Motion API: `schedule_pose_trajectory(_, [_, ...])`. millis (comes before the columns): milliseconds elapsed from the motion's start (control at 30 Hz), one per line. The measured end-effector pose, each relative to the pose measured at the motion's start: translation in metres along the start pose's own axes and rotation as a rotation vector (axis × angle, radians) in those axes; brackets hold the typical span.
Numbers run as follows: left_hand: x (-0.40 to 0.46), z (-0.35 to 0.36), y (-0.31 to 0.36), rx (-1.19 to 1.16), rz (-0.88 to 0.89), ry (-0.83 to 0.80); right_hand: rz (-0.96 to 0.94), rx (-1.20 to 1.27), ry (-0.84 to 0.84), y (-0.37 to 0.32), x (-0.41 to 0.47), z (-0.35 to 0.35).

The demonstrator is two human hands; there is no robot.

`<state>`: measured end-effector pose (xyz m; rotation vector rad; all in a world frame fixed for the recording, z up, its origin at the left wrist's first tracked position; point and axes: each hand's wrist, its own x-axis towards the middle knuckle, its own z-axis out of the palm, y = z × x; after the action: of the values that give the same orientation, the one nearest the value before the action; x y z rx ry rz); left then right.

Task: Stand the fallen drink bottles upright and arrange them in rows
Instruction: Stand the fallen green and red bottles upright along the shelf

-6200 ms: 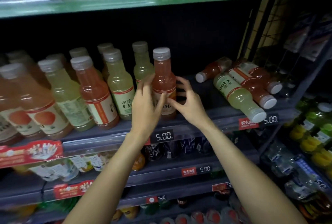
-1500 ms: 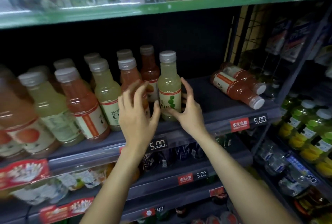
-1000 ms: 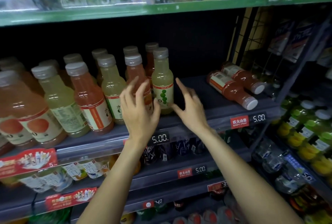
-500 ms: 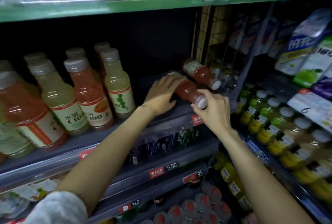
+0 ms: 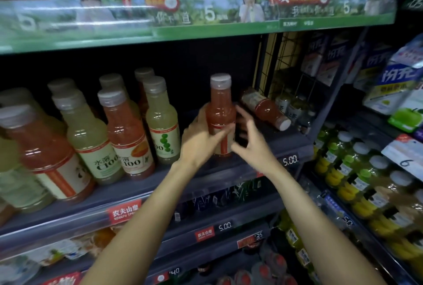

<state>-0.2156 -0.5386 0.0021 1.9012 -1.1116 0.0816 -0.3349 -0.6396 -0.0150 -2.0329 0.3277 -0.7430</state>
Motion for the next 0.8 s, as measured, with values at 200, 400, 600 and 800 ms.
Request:
schedule_pose_trajectory(200, [-0.021,-0.01,-0.001,0.013,0.08,0.123,0.011,-0.036,0.091,0.012,0.008,0.02])
schedule_pose_trajectory(400, [-0.035,-0.043,-0.023,0.318,0.333,0.607,0.029,-0.069,0.164,0.009,0.033,0.039])
schedule_pose_trajectory(600, [-0.037,-0.043,-0.035,0.518,0.181,0.468,0.11,-0.129,0.153,0.003,0.066,0.071])
schedule_pose_trajectory(800, [-0.043,-0.039,-0.041,0.551,0.201,0.447,0.099,-0.159,0.001,0.001,0.072,0.062])
